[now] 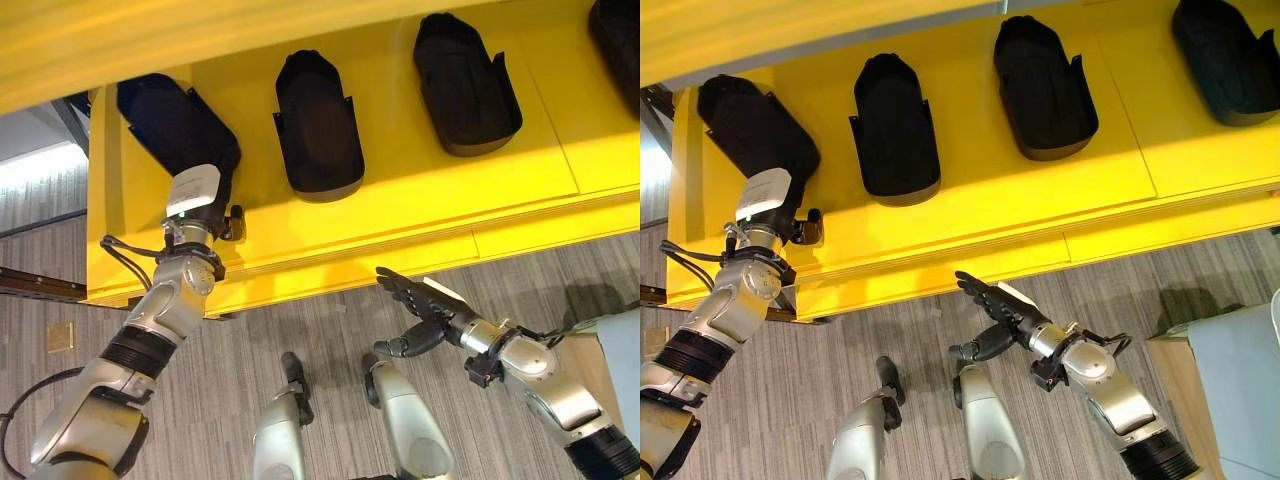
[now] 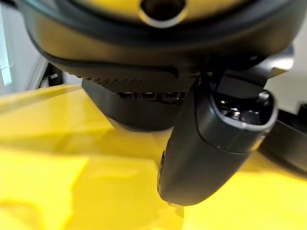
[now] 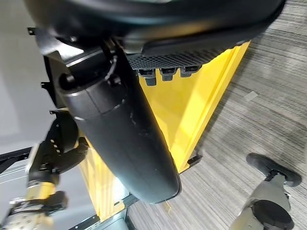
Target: Move parts from the plastic box to the shelf.
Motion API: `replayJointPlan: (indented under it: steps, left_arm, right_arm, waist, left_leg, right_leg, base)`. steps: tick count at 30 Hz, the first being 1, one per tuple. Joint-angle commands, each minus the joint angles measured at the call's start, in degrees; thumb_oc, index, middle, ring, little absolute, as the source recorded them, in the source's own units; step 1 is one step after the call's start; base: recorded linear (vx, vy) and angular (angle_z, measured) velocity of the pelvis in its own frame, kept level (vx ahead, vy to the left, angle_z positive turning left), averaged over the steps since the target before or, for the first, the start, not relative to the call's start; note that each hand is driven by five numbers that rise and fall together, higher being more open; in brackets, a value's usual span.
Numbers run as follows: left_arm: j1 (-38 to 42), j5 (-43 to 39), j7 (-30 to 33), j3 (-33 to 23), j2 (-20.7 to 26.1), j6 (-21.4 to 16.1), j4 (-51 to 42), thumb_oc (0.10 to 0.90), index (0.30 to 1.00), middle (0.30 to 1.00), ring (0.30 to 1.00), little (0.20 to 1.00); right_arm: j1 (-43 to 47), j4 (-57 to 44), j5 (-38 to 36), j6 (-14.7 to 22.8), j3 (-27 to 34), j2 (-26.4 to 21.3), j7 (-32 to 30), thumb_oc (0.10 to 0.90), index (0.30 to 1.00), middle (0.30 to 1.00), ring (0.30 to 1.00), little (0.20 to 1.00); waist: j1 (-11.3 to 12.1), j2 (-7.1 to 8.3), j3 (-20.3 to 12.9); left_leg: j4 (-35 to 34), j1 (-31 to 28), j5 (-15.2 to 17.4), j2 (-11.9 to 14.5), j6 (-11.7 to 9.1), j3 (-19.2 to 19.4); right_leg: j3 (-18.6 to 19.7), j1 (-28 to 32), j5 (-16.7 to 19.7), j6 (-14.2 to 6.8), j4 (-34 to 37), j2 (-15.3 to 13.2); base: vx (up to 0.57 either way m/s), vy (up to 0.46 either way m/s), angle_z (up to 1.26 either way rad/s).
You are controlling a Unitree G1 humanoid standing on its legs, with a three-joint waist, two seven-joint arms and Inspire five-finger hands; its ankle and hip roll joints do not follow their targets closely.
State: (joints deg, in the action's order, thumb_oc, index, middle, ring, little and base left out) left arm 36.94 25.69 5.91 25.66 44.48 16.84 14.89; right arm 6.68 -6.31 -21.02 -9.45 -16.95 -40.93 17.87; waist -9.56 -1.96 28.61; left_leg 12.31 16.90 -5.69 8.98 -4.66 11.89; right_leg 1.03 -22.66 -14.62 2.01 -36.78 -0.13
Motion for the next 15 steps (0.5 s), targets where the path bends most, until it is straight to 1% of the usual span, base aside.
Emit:
replayJointPlan:
  steps: [1, 4, 6, 7, 10, 13, 15]
  left_arm:
    - [-2.9, 3.5, -10.9, 6.0, -2.2, -5.6, -3.2, 0.9, 1.0, 1.0, 1.0, 1.0]
    - [-3.8, 4.3, -13.1, 6.7, -1.3, -6.2, -4.5, 0.9, 1.0, 1.0, 1.0, 1.0]
    - [-4.9, 3.9, -13.6, 6.8, -1.1, -4.3, -5.5, 0.9, 1.0, 1.0, 1.0, 1.0]
    - [-5.5, 4.0, -13.1, 6.6, -1.0, -4.2, -5.6, 0.9, 1.0, 1.0, 1.0, 1.0]
    - [-8.1, 0.4, -12.8, 5.2, -1.3, -1.6, -5.5, 0.9, 1.0, 1.0, 1.0, 1.0]
    - [-10.6, -1.7, -12.3, 3.6, -2.0, -1.1, -5.1, 0.9, 1.0, 1.0, 1.0, 1.0]
    - [-12.4, -4.2, -11.0, 2.3, -2.6, 0.0, -4.5, 0.9, 1.0, 1.0, 1.0, 1.0]
  right_arm:
    - [3.4, -4.7, -3.8, 7.1, 3.8, 0.8, 1.7, 0.9, 1.0, 1.0, 1.0, 1.0]
    - [3.4, -4.3, -4.0, 7.5, 3.9, 0.3, 1.7, 0.9, 1.0, 1.0, 1.0, 1.0]
    - [3.2, -4.2, -3.9, 7.7, 4.0, -0.1, 1.7, 0.9, 1.0, 1.0, 1.0, 1.0]
    - [3.1, -4.1, -3.9, 7.9, 4.0, -0.2, 1.6, 0.9, 1.0, 1.0, 1.0, 1.0]
    - [2.3, -4.7, -3.8, 8.0, 4.6, -0.2, 1.4, 0.9, 1.0, 1.0, 1.0, 1.0]
    - [1.8, -4.7, -3.4, 8.2, 5.1, 0.1, 1.6, 0.9, 1.0, 1.0, 1.0, 1.0]
    - [1.3, -4.9, -3.0, 8.2, 5.4, 0.4, 1.6, 0.9, 1.0, 1.0, 1.0, 1.0]
  waist:
    - [-3.2, 1.15, -1.8]
    - [-3.0, 0.56, -2.0]
    - [-2.9, 0.33, -2.0]
    - [-2.9, 0.21, -2.1]
    - [-2.6, 0.11, -2.1]
    - [-2.3, 0.02, -2.1]
    - [-2.1, -0.08, -2.2]
  left_leg:
    - [3.8, -2.4, 6.9, 0.4, 1.7, -1.3]
    - [3.1, -2.5, 6.4, 0.5, 1.6, -1.2]
    - [3.0, -2.6, 6.3, 0.4, 1.6, -1.3]
    - [2.8, -2.7, 6.3, 0.4, 1.6, -1.3]
    - [2.7, -2.7, 6.2, 0.2, 1.7, -1.5]
    - [2.6, -2.7, 6.1, 0.2, 1.7, -1.6]
    - [2.5, -2.6, 6.0, 0.1, 1.8, -1.7]
  right_leg:
    - [-4.7, 2.4, 0.1, -1.8, 2.4, -3.6]
    - [-4.7, 2.3, 0.6, -1.8, 3.0, -3.5]
    - [-4.7, 2.4, 0.6, -1.8, 3.1, -3.6]
    - [-4.7, 2.4, 0.6, -1.8, 3.2, -3.7]
    - [-4.7, 2.4, 0.7, -1.9, 3.4, -3.7]
    - [-4.8, 2.5, 0.7, -1.9, 3.4, -3.7]
    - [-4.9, 2.4, 0.7, -1.9, 3.4, -3.7]
  base:
    - [-0.02, 0.038, -0.01]
    - [-0.02, 0.034, 0.01]
    - [-0.01, 0.034, 0.01]
    - [0.0, 0.0, 0.0]
    - [0.0, 0.0, 0.0]
    - [0.0, 0.0, 0.0]
    - [0.0, 0.0, 0.0]
